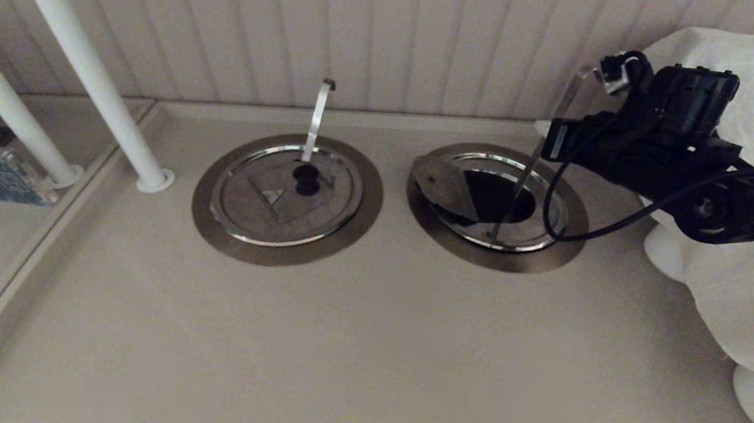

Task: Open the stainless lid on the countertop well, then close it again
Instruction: Stir with a spoon

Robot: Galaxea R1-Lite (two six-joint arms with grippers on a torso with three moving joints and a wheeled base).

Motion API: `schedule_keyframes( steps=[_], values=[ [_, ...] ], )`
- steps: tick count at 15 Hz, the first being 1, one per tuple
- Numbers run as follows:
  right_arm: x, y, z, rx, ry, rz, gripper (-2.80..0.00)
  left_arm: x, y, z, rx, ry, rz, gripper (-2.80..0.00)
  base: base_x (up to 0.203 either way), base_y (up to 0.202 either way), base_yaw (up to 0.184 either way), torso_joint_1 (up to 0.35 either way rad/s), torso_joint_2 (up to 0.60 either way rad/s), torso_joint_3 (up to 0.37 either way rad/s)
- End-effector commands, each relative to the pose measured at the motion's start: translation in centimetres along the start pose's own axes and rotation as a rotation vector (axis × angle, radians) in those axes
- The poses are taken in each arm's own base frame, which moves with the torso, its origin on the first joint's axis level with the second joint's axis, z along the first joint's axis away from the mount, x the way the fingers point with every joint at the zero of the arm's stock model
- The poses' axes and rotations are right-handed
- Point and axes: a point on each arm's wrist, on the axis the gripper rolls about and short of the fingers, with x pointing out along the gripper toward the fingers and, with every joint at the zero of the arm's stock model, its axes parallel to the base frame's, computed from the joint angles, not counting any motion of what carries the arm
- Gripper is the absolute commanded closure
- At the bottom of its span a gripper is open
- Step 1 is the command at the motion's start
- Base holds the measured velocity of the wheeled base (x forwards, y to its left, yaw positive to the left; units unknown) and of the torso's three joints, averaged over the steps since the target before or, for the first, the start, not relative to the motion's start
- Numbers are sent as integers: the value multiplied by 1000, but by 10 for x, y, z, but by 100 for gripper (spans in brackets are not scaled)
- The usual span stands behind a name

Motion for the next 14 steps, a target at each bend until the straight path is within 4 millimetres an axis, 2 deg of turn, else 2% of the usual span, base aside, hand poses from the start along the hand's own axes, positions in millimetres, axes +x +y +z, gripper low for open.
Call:
schedule_keyframes(
  steps=[1,8,14],
  values=[
    [1,-4,-1,-1,5,-8,0,0,0,0,0,0,1,0,0,0,0,0,0,0],
    [18,-3,-13,26,15,-6,0,0,0,0,0,0,1,0,0,0,0,0,0,0],
    [11,9,-4,60,-2,25,0,0,0,0,0,0,1,0,0,0,0,0,0,0]
  ],
)
